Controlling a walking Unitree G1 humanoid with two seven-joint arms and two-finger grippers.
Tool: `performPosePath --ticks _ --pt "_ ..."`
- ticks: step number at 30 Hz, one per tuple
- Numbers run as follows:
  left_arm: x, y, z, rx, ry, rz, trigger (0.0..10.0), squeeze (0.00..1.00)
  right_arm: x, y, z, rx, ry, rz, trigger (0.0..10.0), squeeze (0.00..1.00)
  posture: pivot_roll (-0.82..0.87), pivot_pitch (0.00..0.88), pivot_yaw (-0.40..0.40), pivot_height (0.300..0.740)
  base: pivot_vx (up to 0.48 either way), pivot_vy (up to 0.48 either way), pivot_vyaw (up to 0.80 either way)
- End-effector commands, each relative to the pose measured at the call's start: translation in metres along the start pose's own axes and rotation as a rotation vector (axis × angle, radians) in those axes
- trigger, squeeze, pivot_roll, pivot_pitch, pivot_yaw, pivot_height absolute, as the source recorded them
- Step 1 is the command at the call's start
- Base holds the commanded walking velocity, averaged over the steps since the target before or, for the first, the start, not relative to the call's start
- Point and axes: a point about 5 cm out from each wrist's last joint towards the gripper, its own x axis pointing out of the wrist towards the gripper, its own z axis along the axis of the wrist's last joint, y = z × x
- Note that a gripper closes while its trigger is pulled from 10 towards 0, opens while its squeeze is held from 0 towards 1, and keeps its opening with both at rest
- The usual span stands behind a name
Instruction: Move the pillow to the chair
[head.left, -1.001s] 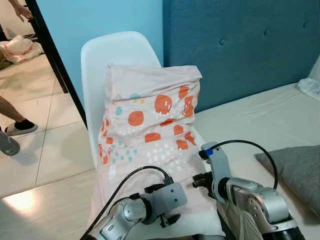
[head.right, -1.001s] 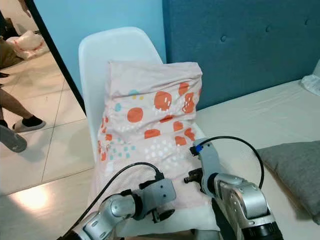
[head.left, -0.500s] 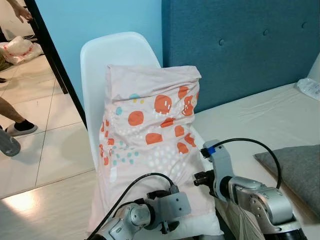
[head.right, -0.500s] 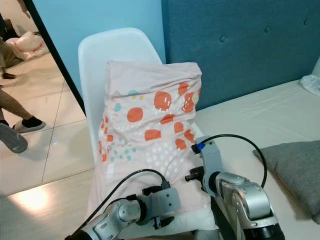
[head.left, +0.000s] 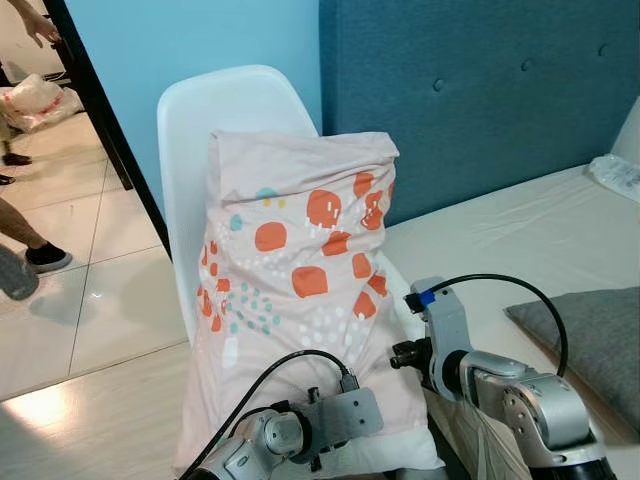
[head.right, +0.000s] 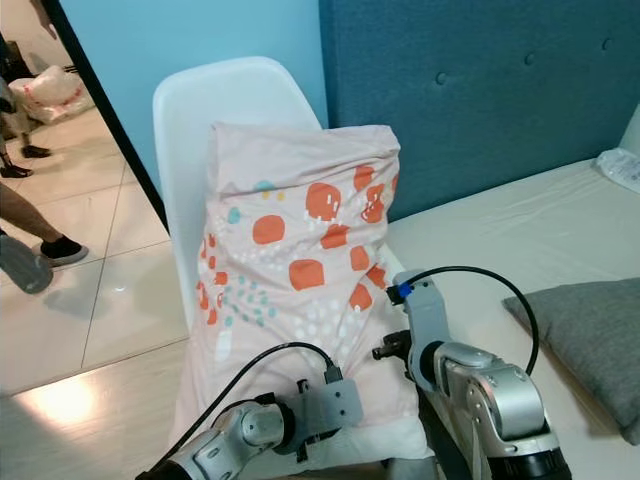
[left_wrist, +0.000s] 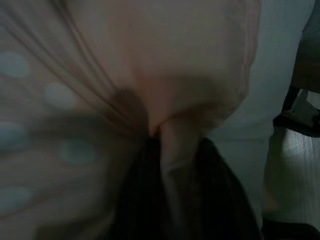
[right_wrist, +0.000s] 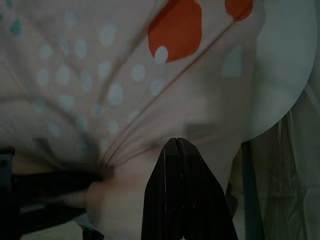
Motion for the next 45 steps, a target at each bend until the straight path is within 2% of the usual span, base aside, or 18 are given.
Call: performPosePath --ticks 1,6,12,15,17,20,21,22,23,25,27,29,30,32,38,39,41,45 --pt "-0.001 -0.007 -0.020 -0.016 0.095 -0.023 0.0 0.00 -0.002 0.002 0.007 -0.001 -0.031 0.001 10.0 0.00 -0.08 0.094 0.065 0.564 0.000 0.000 0.00" --pt "0.000 -0.004 -0.020 -0.024 0.089 0.001 0.0 0.00 -0.002 0.001 0.010 0.000 -0.052 -0.004 10.0 0.00 -0.08 0.092 0.063 0.564 0.000 0.000 0.00" --pt "-0.003 0.006 -0.017 -0.108 0.050 0.056 0.0 0.00 -0.001 0.001 0.014 0.004 -0.075 -0.009 10.0 0.00 -0.07 0.091 0.062 0.564 0.000 0.000 0.00" --pt "-0.008 0.024 -0.006 -0.244 -0.035 0.129 0.0 0.00 0.000 0.002 0.017 0.002 -0.096 -0.003 10.0 0.00 -0.07 0.089 0.061 0.564 0.000 0.000 0.00" --pt "-0.015 0.043 0.006 -0.347 -0.126 0.196 0.0 0.00 0.000 0.002 0.020 0.006 -0.114 0.001 10.0 0.00 -0.07 0.086 0.061 0.564 0.000 0.000 0.00" --pt "-0.020 0.053 0.013 -0.408 -0.186 0.228 0.0 0.00 0.000 0.002 0.021 0.008 -0.120 0.000 10.0 0.00 -0.07 0.086 0.061 0.564 0.000 0.000 0.00" --pt "-0.030 0.071 0.023 -0.479 -0.281 0.276 0.0 0.00 0.000 0.001 0.023 0.011 -0.132 -0.003 10.0 0.00 -0.07 0.085 0.060 0.564 0.000 0.000 0.00" --pt "-0.030 0.071 0.023 -0.479 -0.281 0.276 0.0 0.00 0.000 0.001 0.023 0.011 -0.132 -0.003 10.0 0.00 -0.07 0.085 0.060 0.564 0.000 0.000 0.00" --pt "-0.044 0.092 0.032 -0.547 -0.384 0.331 0.0 0.00 0.000 0.000 0.024 0.016 -0.142 -0.003 10.0 0.00 -0.06 0.083 0.058 0.564 0.000 0.000 0.00" --pt "-0.072 0.125 0.046 -0.602 -0.546 0.413 0.0 0.00 0.000 0.000 0.026 0.020 -0.152 -0.004 10.0 0.00 -0.06 0.082 0.057 0.564 0.000 0.000 0.00" --pt "-0.092 0.143 0.052 -0.600 -0.621 0.463 0.0 0.00 0.001 0.000 0.028 0.020 -0.164 -0.003 10.0 0.00 -0.05 0.076 0.056 0.564 0.000 0.000 0.00" --pt "-0.092 0.143 0.052 -0.600 -0.621 0.463 0.0 0.00 0.001 0.000 0.028 0.020 -0.164 -0.003 10.0 0.00 -0.05 0.076 0.056 0.564 0.000 0.000 0.00" --pt "-0.106 0.155 0.057 -0.591 -0.667 0.504 0.0 0.00 0.001 0.000 0.032 0.026 -0.193 0.007 10.0 0.00 -0.05 0.073 0.057 0.564 0.000 0.000 0.00" --pt "-0.116 0.162 0.060 -0.573 -0.683 0.536 0.0 0.00 0.000 0.001 0.037 0.032 -0.228 0.028 10.0 0.00 -0.05 0.071 0.057 0.564 0.000 0.000 0.00" --pt "-0.123 0.167 0.062 -0.552 -0.693 0.573 0.0 0.00 -0.005 0.002 0.049 0.054 -0.329 0.065 10.0 0.00 -0.06 0.066 0.055 0.564 0.000 0.000 0.00" --pt "-0.128 0.171 0.064 -0.545 -0.706 0.600 0.0 0.00 -0.012 -0.003 0.061 0.120 -0.450 0.075 10.0 0.00 -0.06 0.062 0.053 0.564 0.000 0.000 0.00" --pt "-0.130 0.173 0.066 -0.546 -0.717 0.613 0.0 0.00 -0.017 -0.005 0.069 0.164 -0.528 0.088 10.0 0.00 -0.06 0.062 0.053 0.564 0.000 0.000 0.00" --pt "-0.133 0.177 0.069 -0.550 -0.736 0.631 0.0 0.00 -0.023 0.002 0.069 0.168 -0.549 0.179 10.0 0.00 -0.06 0.056 0.052 0.564 0.000 0.000 0.00"
